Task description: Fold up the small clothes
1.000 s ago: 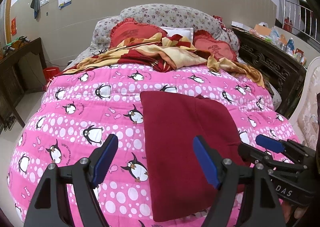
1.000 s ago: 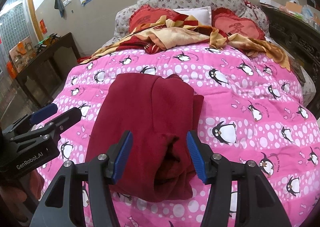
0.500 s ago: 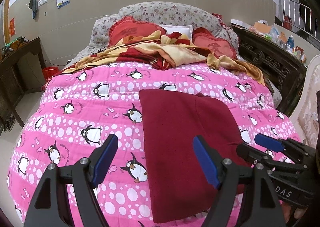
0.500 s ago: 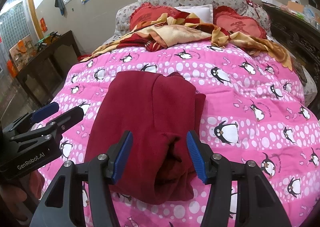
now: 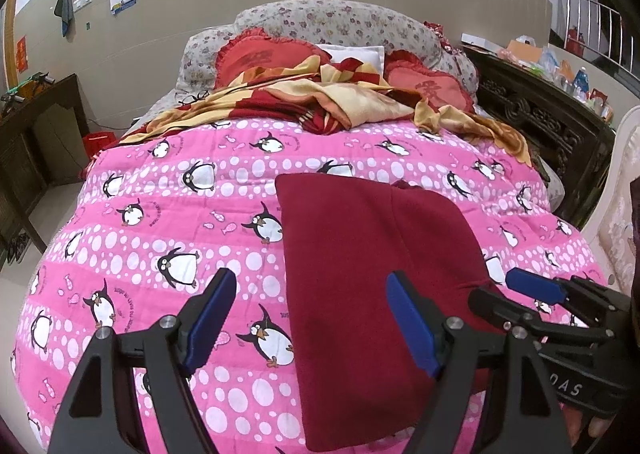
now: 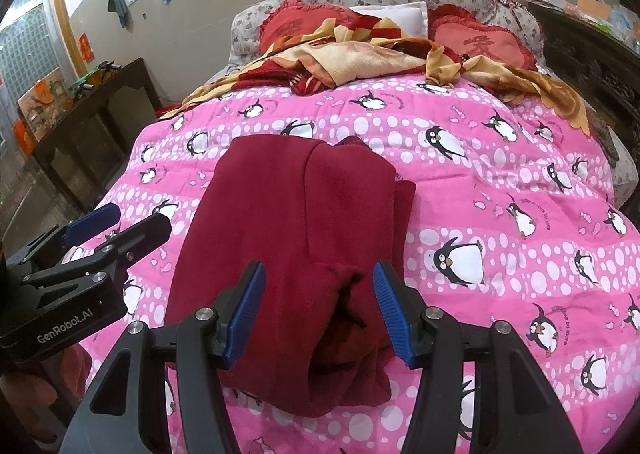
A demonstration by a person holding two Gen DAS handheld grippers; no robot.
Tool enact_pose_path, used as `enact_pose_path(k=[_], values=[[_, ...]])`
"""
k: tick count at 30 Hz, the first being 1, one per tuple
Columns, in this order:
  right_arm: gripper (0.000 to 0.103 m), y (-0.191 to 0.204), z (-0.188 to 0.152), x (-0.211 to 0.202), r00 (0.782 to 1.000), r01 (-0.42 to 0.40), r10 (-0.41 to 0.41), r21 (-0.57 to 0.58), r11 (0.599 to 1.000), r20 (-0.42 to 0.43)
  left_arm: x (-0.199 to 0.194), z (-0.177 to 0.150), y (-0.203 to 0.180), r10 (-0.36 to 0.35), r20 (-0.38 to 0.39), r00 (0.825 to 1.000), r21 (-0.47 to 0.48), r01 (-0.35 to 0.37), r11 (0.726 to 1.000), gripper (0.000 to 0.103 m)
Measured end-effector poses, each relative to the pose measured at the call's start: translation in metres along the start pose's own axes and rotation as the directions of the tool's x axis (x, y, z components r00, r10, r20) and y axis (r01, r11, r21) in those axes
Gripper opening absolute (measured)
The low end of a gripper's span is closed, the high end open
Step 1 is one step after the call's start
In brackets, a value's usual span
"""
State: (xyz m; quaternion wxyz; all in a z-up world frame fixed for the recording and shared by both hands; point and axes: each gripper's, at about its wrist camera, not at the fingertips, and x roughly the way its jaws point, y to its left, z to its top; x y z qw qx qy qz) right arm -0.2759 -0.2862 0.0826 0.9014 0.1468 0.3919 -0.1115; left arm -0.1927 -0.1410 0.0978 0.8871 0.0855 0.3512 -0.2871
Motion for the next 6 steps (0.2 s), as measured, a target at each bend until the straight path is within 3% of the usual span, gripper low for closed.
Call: enact_pose_path(k=[6], values=[[0.071,-0.014,-0.001,0.006,1.0,0.0,0.0,0.018,1.0,-0.011,0.011,-0.003,0.014,-0.018,-0.015,1.0,-0.005,0.018,1.0,0.081]])
